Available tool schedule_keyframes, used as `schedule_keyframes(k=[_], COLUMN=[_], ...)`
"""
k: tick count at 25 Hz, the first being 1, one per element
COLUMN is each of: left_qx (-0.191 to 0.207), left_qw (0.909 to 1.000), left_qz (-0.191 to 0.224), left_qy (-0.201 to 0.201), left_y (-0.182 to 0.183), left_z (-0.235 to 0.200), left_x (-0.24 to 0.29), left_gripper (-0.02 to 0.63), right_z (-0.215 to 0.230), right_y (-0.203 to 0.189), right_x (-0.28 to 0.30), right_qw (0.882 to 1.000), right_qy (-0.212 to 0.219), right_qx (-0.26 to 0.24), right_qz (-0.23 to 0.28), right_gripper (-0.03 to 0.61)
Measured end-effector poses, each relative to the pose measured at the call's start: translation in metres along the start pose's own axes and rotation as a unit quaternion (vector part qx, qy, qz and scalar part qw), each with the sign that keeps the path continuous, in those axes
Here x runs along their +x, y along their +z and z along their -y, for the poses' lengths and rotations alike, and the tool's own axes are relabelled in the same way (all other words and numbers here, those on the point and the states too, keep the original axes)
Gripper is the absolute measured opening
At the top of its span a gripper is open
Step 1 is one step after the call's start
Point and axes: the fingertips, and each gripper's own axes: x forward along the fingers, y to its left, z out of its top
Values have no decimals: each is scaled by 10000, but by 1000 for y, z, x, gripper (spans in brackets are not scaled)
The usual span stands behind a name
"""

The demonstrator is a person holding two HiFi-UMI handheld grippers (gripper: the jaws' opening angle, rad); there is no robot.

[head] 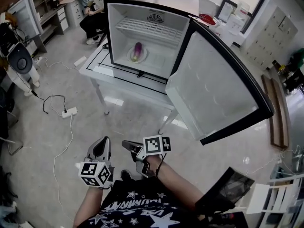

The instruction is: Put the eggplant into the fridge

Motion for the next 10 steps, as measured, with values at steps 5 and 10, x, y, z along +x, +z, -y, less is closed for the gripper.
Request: schedule_keyframes(k=[5, 10], left_qx=[37, 111], left_qw=[10000, 9999], left_qz=[12, 38], left_qy=[38, 104], left_y=[0, -2], left_z=[18, 21], left_x=[-1, -7], left_gripper=[9, 9], right_z=[5, 7], right_y=[2, 2], right_x=[-19, -23], right_qw=[10000, 9999], right_qy=[-17, -7], right_qx=[24, -102], right_qz=[-22, -51], right_gripper=[6, 6])
